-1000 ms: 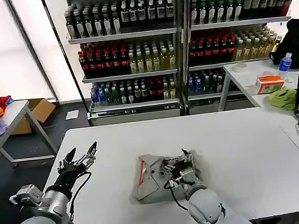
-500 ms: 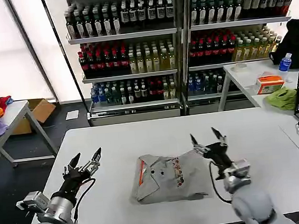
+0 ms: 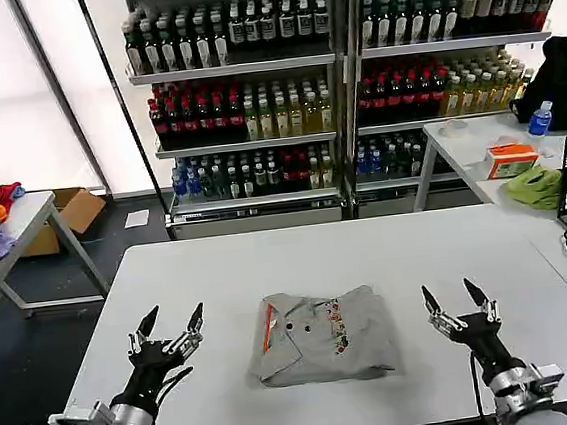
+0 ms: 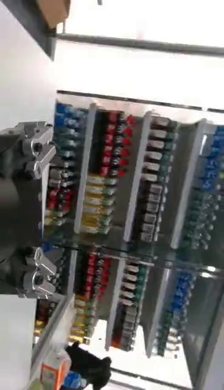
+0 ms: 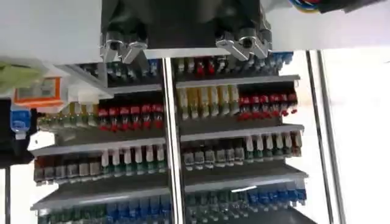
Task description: Fold and organize the clothes.
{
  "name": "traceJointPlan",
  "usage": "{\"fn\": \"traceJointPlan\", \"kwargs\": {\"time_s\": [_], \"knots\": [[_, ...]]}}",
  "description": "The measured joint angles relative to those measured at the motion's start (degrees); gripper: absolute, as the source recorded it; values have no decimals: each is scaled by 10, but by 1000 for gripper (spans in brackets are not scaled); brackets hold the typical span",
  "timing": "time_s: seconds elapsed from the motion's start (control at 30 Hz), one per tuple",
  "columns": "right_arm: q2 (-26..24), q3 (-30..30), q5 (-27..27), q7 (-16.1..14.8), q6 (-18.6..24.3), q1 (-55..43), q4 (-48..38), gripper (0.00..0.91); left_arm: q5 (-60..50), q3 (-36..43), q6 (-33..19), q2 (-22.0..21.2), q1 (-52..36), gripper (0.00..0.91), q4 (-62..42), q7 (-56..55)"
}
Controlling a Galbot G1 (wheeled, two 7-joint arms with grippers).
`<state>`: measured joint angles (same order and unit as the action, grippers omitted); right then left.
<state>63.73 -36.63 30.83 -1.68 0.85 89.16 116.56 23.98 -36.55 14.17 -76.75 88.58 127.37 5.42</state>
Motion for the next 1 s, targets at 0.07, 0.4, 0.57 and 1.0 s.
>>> {"fn": "traceJointPlan", "kwargs": {"time_s": [0.07,0.4,0.57,1.0], "knots": [[4,-5,-1,-6,7,13,4,907,-20,0,-13,-11,7,907,3,13],[15,-30,-15,-20,37,63,14,907,-88,-13,-59,-58,38,907,21,73],[22,-39,-21,-22,44,75,18,907,-104,-24,-69,-73,46,907,22,98],[34,-47,-33,-24,47,91,21,907,-123,-29,-78,-90,51,907,26,131]]}}
